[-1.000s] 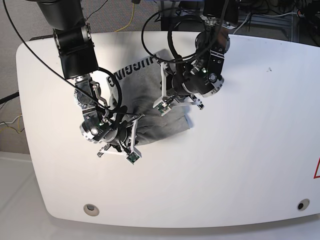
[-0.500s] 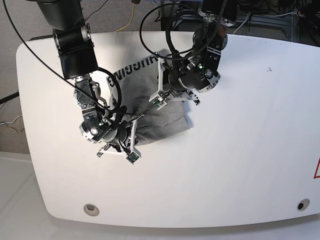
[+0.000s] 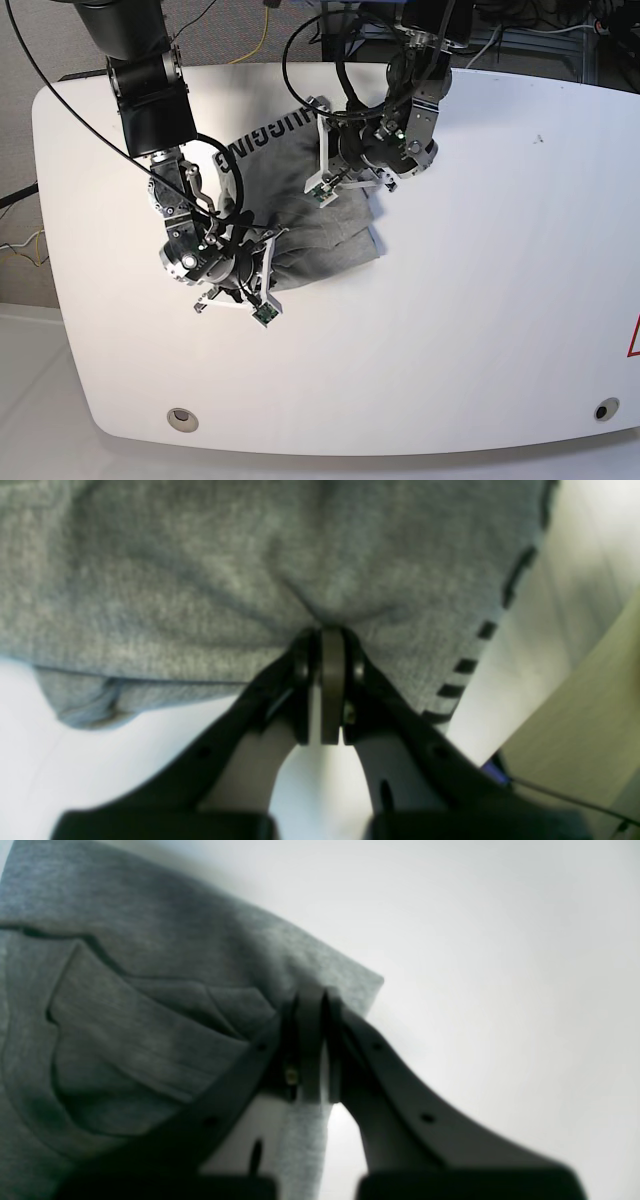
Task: Fold the T-shirt properly
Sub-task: 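Move the left gripper along the bundle edge toward the right gripper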
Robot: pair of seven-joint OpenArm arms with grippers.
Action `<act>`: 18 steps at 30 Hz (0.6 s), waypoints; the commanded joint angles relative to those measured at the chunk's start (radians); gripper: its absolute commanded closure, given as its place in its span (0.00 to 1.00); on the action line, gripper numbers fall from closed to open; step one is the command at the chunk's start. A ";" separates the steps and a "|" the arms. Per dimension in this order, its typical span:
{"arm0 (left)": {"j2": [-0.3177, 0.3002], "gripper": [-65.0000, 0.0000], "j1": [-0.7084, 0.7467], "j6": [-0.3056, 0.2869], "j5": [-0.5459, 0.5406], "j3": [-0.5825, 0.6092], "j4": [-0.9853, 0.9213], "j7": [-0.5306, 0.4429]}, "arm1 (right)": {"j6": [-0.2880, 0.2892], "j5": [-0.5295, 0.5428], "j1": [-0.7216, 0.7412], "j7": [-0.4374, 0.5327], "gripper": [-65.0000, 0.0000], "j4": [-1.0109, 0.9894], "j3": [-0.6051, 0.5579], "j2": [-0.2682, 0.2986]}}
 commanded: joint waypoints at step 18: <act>-0.062 0.99 -0.035 0.002 0.019 -0.031 -0.026 -0.041 | -0.001 0.002 0.030 0.020 1.00 0.016 0.003 0.002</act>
